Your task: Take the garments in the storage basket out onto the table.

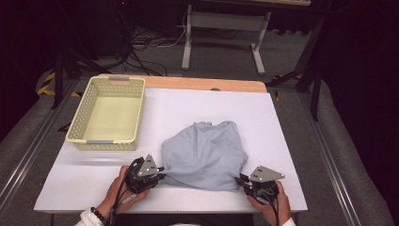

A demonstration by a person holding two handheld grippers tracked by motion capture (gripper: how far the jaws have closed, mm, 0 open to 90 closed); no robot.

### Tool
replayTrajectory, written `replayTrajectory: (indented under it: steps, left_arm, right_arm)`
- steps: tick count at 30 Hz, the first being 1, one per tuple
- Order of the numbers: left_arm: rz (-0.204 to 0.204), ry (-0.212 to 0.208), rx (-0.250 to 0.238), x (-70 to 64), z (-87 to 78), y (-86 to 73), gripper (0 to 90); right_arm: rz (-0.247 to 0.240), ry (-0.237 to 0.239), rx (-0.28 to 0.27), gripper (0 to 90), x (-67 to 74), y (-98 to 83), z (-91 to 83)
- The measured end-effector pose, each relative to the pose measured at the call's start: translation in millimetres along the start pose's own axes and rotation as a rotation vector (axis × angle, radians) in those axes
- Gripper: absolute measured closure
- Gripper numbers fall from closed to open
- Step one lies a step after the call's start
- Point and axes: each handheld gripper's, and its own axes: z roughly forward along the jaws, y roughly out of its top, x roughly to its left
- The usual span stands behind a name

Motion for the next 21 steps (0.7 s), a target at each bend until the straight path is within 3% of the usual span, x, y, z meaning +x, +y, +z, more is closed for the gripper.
replayTrajectory:
  steps: [4, 9, 11, 13, 15, 21]
  left_arm:
    - [0.028, -0.019, -0.057, -9.4, -15.6, 8.4, 81.0]
    - [0.062, 0.006, -0.092, -19.1, -27.3, 13.7, 80.0]
    - [0.055, 0.015, -0.093, -16.8, -28.3, 12.1, 77.4]
    - [0.047, -0.001, -0.108, -14.2, -30.9, 10.9, 73.0]
    - [0.037, 0.005, -0.126, -13.4, -34.9, 11.2, 70.3]
    - [0.035, -0.028, -0.183, -13.9, -44.4, 13.9, 66.3]
  right_arm:
    - [0.023, -0.044, -0.08, 81.9, -5.6, 5.0, -20.6]
    - [0.051, -0.077, -0.14, 80.5, -6.4, 7.4, -38.5]
    - [0.046, -0.106, -0.138, 81.4, -6.8, 6.3, -40.5]
    - [0.055, -0.124, -0.136, 79.4, -9.3, 4.7, -41.4]
    - [0.066, -0.124, -0.139, 79.4, -11.9, 4.0, -41.3]
    - [0.047, -0.139, -0.165, 68.9, -19.5, 10.9, -29.5]
